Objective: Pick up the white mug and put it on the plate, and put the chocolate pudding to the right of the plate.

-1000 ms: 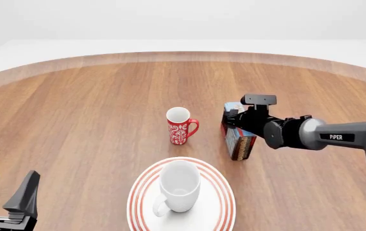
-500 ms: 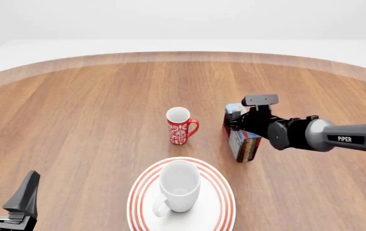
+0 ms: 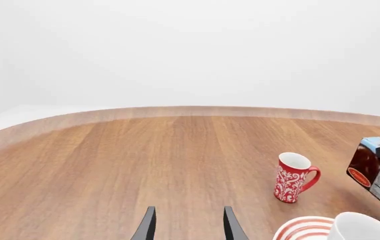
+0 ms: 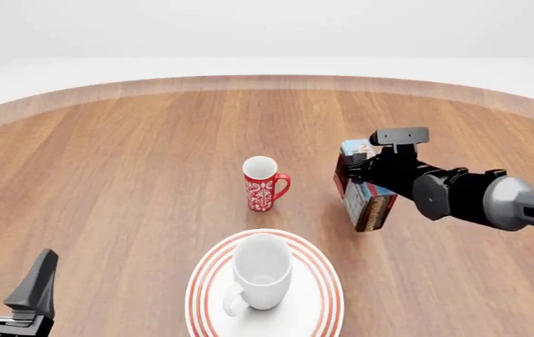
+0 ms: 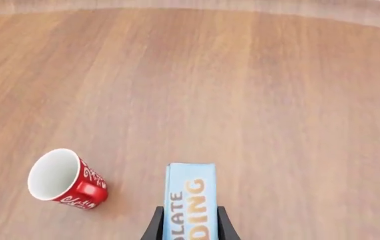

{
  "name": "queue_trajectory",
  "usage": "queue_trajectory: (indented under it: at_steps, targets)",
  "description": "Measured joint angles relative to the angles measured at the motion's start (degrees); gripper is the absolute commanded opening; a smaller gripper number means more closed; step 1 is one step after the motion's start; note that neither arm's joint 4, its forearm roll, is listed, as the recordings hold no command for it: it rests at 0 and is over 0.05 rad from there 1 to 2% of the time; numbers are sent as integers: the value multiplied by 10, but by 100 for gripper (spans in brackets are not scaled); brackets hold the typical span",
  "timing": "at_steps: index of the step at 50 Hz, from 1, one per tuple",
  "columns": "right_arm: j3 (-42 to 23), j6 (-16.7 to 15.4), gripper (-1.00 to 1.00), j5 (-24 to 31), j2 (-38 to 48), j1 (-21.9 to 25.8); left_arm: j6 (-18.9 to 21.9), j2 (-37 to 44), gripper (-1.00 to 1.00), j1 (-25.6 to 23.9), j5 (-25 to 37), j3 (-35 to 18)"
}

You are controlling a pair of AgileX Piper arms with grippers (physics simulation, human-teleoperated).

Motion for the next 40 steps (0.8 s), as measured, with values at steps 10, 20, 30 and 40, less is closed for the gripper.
queue_trajectory:
  at_steps: [10, 20, 30, 40]
  targets:
    - [20, 6, -100, 11, -46, -1, 2, 1, 100, 0, -1, 0]
    - [42, 11, -100, 22, -94, -2, 5, 6, 100, 0, -5, 0]
    - [66, 14, -100, 34, -138, -3, 8, 4, 100, 0, -4, 0]
    - [90, 16, -100, 45, -179, -8, 11, 3, 100, -1, -3, 0]
